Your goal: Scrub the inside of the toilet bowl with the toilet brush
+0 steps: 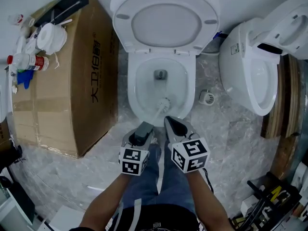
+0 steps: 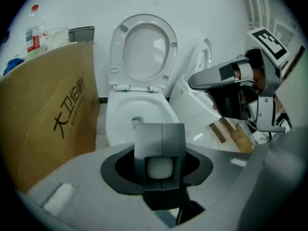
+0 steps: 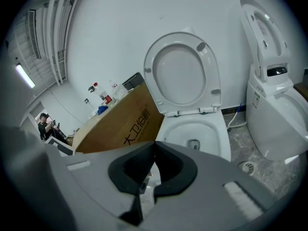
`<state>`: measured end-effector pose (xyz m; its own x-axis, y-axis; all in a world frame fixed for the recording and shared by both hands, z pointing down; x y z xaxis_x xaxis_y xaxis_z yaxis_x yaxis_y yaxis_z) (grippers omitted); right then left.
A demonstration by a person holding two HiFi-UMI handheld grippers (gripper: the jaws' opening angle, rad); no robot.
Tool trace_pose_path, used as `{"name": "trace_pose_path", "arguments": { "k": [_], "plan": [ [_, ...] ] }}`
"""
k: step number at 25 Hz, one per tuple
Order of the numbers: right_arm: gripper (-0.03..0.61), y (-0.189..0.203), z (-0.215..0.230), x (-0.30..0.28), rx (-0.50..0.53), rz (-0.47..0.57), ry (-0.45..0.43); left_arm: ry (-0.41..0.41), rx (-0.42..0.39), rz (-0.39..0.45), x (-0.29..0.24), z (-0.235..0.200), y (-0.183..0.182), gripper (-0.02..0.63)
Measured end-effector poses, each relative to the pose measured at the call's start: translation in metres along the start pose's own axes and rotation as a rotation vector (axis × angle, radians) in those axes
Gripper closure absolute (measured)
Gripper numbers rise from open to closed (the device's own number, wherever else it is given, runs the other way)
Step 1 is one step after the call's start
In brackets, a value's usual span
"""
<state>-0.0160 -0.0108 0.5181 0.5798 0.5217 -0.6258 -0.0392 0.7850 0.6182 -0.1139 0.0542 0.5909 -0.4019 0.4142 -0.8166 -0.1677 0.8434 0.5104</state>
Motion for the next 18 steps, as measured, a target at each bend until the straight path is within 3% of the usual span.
{"name": "trace_pose_path", "arguments": {
  "k": [10,18],
  "plan": [
    [0.58,0.001,0.016,0.013,-0.021,0.011,0.042,0.036,-0.025,0.046,-0.041,0.023,-0.044,0.439],
    [0.58,0.008,0.031,0.018,-0.032,0.006,0.056,-0.004,-0.073,0.035,-0.059,0.012,-0.069,0.439]
  ]
}}
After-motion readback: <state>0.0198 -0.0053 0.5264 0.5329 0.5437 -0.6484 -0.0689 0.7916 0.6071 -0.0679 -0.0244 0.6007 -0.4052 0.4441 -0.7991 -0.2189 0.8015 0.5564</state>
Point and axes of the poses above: the fingertips, and each gripper's own axes: x backward along the fingers, z to its right, y out of its underside, the point moved 2 cm from there along x, backward along the fingers, and after that the axes turned 2 degrees about -y, right-handed, at the moved point
